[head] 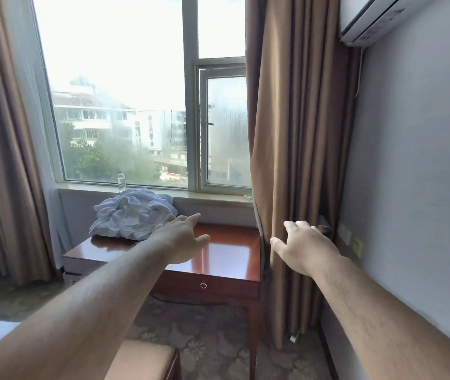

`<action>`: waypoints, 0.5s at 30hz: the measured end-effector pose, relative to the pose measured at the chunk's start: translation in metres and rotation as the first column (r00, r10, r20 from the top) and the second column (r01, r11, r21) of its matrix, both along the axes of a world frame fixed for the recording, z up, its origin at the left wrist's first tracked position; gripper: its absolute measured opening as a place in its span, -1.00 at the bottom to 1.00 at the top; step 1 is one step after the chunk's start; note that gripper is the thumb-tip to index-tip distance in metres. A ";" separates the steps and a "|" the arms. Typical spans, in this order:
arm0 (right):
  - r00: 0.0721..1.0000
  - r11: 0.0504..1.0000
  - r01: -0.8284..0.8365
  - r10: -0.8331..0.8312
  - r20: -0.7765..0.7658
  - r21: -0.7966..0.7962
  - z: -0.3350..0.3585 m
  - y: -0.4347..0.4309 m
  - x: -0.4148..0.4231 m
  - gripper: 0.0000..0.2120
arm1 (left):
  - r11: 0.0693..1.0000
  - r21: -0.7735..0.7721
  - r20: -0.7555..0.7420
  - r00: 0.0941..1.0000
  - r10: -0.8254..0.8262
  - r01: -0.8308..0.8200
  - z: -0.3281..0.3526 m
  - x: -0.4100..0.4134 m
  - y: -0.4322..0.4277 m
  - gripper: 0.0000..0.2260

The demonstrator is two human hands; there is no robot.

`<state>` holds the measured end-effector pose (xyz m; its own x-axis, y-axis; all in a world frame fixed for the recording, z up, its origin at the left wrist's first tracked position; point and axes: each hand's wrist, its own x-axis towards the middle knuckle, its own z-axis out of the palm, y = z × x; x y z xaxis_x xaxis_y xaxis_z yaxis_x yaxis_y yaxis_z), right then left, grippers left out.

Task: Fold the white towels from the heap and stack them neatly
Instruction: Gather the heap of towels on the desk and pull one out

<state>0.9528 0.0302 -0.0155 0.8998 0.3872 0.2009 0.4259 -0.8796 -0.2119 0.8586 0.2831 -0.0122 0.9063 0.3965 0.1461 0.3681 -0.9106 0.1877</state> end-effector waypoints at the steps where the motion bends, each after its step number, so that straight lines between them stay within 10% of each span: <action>1: 1.000 1.000 0.002 -0.002 -0.003 -0.001 -0.002 0.003 0.012 -0.40 | 1.000 0.007 0.003 1.000 0.000 0.000 -0.003 0.013 0.003 -0.35; 15: 1.000 0.995 0.027 -0.028 -0.012 -0.096 0.005 0.078 0.207 -0.38 | 0.999 -0.014 0.005 0.999 -0.032 0.032 -0.019 0.214 0.080 -0.33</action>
<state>1.1598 0.1077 -0.0104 0.9127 0.3795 0.1515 0.3991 -0.9074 -0.1314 1.0723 0.3628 -0.0309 0.9180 0.3691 0.1451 0.3375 -0.9192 0.2028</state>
